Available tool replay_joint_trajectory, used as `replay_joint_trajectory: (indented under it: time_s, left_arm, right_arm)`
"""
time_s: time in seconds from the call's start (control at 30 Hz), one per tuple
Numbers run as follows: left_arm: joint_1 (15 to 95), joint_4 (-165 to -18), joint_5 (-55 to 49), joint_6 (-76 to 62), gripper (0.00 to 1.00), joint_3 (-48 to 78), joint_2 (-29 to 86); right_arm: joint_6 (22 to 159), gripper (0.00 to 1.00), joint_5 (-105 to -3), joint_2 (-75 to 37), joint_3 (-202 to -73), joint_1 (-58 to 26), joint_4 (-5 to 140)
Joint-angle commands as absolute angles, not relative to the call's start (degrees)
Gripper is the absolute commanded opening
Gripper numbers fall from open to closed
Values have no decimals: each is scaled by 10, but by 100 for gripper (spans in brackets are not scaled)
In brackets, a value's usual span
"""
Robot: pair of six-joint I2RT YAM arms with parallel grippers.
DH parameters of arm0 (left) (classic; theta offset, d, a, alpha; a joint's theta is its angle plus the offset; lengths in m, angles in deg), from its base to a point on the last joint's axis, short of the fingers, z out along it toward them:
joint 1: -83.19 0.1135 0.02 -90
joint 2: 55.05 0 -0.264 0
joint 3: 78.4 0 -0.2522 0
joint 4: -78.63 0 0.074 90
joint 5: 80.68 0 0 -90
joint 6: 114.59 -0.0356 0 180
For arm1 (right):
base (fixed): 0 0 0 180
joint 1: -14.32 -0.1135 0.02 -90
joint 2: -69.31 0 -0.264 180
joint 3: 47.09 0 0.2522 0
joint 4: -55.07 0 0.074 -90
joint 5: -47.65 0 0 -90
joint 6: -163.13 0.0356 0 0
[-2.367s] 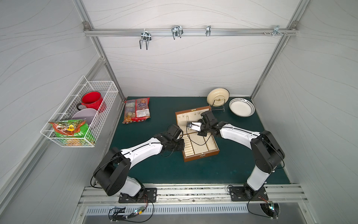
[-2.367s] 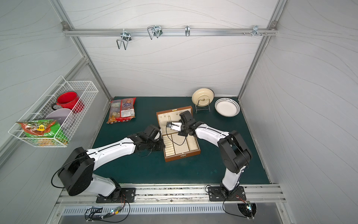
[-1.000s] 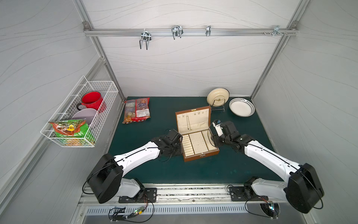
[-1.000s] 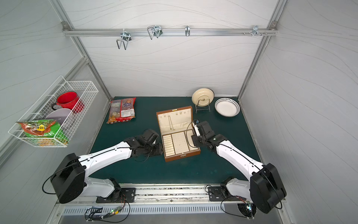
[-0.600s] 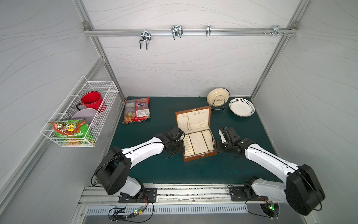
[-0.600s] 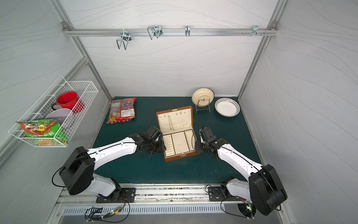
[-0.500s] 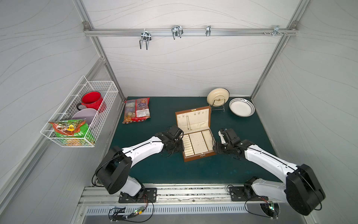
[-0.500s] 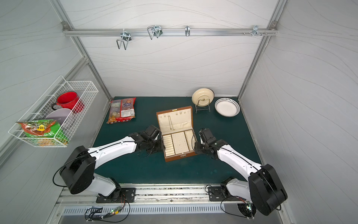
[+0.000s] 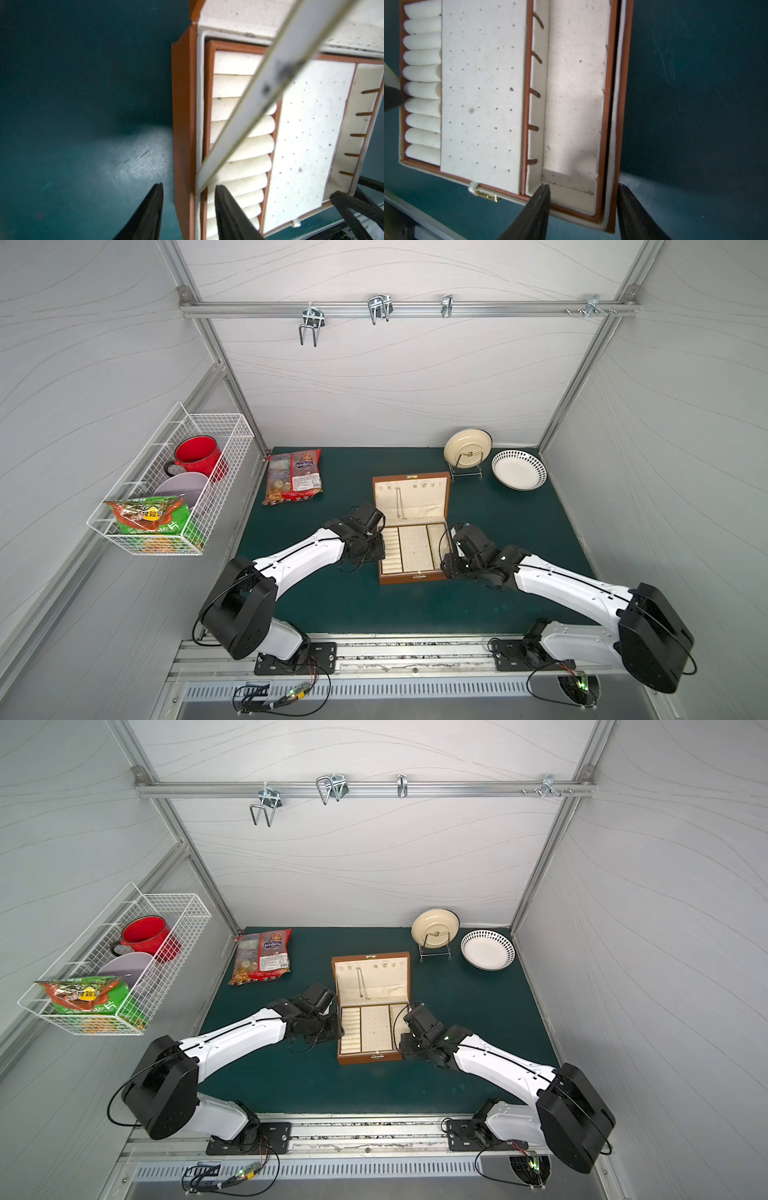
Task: Put jewelry chain into jewelry box
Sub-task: Adjust the jewelry box at the center of the board.
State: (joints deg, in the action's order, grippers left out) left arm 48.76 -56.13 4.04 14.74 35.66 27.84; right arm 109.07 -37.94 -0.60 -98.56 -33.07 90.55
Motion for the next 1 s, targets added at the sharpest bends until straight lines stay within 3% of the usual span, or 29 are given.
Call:
replay_joint_trajectory:
  time_s: [0.0,0.17,0.33,0.37,0.4,0.6,0.7,0.97]
  left_arm:
    - [489,-531,76,121,44,325,248]
    - [481,-532,81,139,39,330,213]
    - [436,-621,37,193,32,373,183]
    - [422,-639,36,202,31,380,184]
    - [412,-656,36,208,30,385,185]
    - [373,-729,10,250,21,408,223]
    - [371,-786,-8,281,15,442,228]
    - [371,-799,-4,309,11,478,238]
  right_arm:
    - [1112,55,-380,-11,-1004,-367,896]
    - [1102,60,-324,3,-1025,-382,937]
    - [1025,71,-231,51,-1033,-382,948]
    - [1002,92,-220,60,-1031,-382,935]
    - [982,98,-210,68,-1030,-381,925]
    - [966,99,-117,52,-1050,-378,905]
    - [925,99,-166,27,-1066,-356,876]
    - [706,93,-216,-22,-1070,-338,758]
